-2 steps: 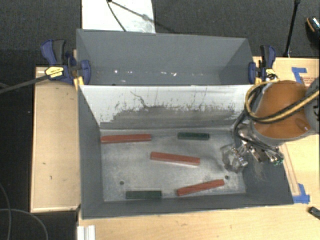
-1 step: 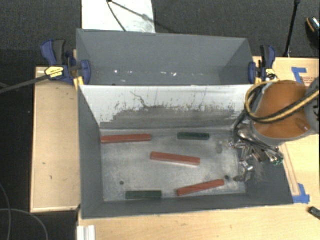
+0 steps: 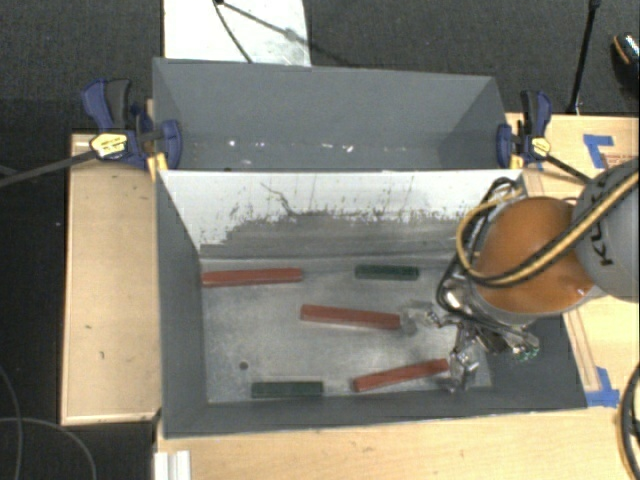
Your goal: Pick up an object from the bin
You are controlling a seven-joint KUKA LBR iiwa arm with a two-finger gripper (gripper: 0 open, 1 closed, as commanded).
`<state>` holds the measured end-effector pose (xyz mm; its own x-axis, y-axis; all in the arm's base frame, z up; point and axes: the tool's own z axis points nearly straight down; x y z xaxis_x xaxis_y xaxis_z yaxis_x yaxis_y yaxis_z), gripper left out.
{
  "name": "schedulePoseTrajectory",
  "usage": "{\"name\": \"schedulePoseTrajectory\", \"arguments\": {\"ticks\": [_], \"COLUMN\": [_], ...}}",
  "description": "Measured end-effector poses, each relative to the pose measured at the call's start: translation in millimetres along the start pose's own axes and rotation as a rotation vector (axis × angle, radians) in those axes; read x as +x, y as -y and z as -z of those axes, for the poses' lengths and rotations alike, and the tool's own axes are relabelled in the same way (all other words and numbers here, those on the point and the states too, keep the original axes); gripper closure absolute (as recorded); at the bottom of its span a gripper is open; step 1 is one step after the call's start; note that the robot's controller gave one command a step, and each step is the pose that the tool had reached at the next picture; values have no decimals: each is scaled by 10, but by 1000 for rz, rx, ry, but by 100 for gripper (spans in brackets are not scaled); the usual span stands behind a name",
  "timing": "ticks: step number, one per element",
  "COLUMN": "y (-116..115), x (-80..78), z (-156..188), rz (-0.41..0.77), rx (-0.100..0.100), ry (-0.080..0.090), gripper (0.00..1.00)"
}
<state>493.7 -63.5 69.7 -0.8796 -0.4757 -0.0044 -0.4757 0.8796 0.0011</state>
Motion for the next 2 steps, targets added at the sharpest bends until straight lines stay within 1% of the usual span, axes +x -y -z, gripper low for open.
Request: {"name": "schedulePoseTrajectory", "arguments": {"ticks": [1, 2], "y": [23, 167], "x": [7, -486], "z": [7, 1753], "rz": [-1, 85], "rx": [2, 8], "ry": [0, 6], "gripper": [100, 100]}}
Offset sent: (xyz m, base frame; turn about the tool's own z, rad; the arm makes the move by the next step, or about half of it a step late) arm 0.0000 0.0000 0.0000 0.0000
